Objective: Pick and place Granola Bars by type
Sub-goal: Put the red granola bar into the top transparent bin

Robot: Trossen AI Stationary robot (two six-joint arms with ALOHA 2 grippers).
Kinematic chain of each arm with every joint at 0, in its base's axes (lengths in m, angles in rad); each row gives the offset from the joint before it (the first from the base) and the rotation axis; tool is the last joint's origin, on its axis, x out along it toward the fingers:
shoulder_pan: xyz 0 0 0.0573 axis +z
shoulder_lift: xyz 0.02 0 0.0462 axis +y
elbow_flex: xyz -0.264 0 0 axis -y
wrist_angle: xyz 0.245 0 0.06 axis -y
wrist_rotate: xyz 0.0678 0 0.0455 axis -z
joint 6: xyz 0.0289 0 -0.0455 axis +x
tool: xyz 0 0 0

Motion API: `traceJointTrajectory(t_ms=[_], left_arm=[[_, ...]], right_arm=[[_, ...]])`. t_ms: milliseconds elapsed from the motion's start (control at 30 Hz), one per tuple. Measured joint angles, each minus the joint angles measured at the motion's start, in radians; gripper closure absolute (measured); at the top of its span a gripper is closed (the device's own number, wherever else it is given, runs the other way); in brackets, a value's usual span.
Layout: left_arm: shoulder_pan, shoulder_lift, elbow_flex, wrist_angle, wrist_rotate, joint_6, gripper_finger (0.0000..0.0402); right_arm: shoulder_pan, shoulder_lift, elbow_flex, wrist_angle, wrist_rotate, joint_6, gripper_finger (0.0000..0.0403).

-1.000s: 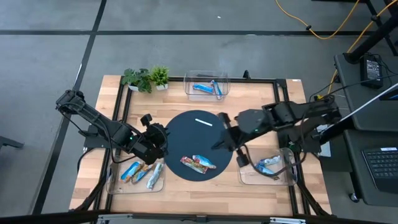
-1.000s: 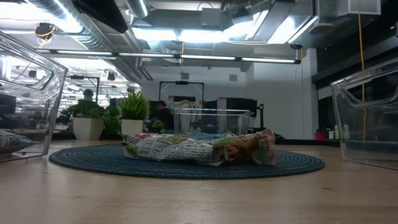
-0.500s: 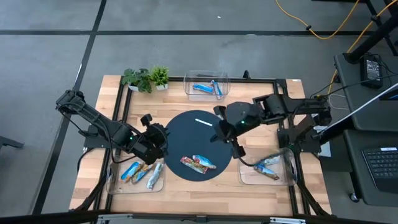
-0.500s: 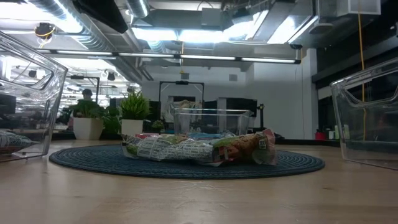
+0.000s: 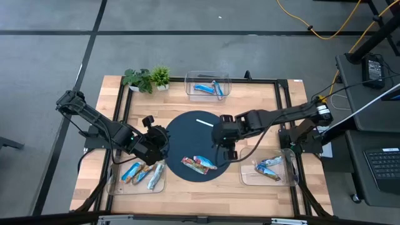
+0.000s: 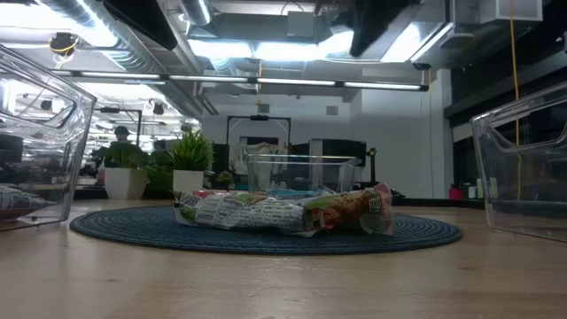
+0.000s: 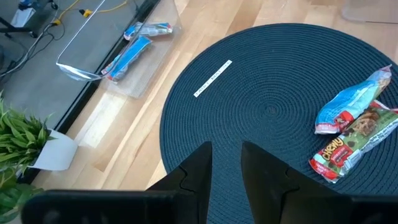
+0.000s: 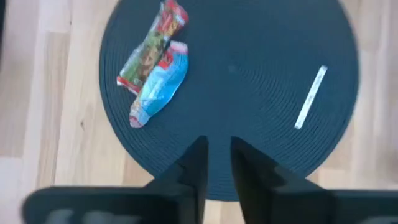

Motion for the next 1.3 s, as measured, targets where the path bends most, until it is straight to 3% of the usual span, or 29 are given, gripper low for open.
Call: traceJointTrajectory(t_ms=[267,567,800,1300], left_arm=[[0.0,0.0,0.0,0.0,0.0,-0.001,0.0325],[0.0,0.0,0.0,0.0,0.002,-0.003,0.0325],[0.0,0.0,0.0,0.0,0.025,-0.002,0.0325],[0.0,0.0,-0.04,0.006,0.113,0.01,0.0325]], right_arm=[[0.002,0.0,-0.025,0.031,-0.015,0.056,0.0276],[0.004,0.047,-0.026,0.084,-0.017,0.104,0.0273],[0.035,0.111,-0.026,0.096,-0.079,0.077,0.0273],[0.103,0.257,-0.026,0.165,-0.108,0.177,0.0265]])
